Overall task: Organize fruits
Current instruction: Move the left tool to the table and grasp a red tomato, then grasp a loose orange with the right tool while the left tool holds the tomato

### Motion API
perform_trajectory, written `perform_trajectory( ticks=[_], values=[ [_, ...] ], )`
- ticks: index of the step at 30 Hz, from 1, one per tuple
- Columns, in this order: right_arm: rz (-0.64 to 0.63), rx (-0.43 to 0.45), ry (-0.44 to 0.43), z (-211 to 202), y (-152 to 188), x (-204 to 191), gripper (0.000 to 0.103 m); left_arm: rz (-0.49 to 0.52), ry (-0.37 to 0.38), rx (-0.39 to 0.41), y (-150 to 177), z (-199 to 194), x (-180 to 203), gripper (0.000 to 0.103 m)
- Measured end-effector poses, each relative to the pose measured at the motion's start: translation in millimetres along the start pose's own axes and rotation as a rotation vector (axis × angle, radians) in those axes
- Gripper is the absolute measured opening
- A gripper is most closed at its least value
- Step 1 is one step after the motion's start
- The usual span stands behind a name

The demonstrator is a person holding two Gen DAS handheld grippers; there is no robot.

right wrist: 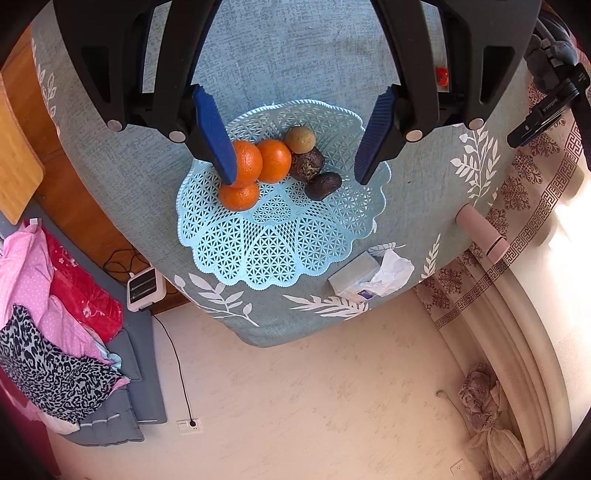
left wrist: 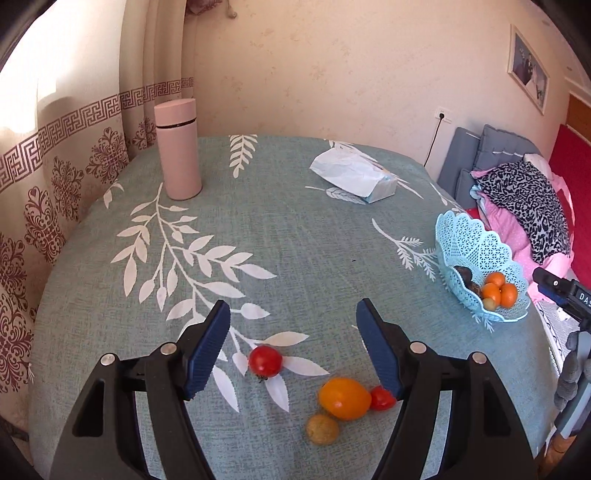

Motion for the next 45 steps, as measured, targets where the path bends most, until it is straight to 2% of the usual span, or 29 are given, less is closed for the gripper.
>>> perform_trajectory(
  ticks=[11, 16, 20, 22, 26, 28, 33, 45],
  values=[
    [-0.029, -0.033, -0.019, 8.1, 12.5, -11.9, 0.068, -0.062, -0.034, -0.111, 45.9, 30.3, -21.4, 0.048],
    [-0.054, -0.051, -0.039, 11.3, 20.9, -22.2, 0.068, -0.067, -0.04, -0.131, 55.2, 41.1, -22.8, 0.043],
    [-0.075, -0.062, -0.057, 13.2, 26.6, -31.7, 0.068, -0.065, -0.053, -0.142, 61.7, 47.6, -25.4, 0.043],
    [-0.082, -0.071, -0.062, 15.4, 29.8, -35.0, 0.068, -0.058, -0.06, -0.136, 62.8, 48.7, -26.3, 0.041],
    [-0.095, -0.094, -0.082, 20.1, 39.0, -43.3, 0.068, -0.049, -0.047, -0.119, 61.6, 46.6, -23.3, 0.03],
    [-0.104, -0.105, -0.11, 21.2, 44.4, -51.0, 0.068, -0.054, -0.065, -0.09, 58.3, 42.1, -25.4, 0.028],
    [-0.174, -0.123, -0.186, 21.0, 61.4, -84.1, 0.069, -0.073, -0.104, 0.006, 42.6, 24.8, -35.1, 0.028],
    [-0.347, -0.252, -0.386, 35.4, 114.2, -193.8, 0.069, -0.103, -0.116, 0.015, 40.7, 20.3, -47.8, 0.028]
  ],
)
Point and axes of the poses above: each gripper's, at about its wrist camera, not at the fingertips, and z roughly the way its jaws point, x to its right, y to its underside, the point moved 6 cm from there along z, roughly the way its jaws point, and after that the axes turned 10 degrees about x, right-handed, at the moved point
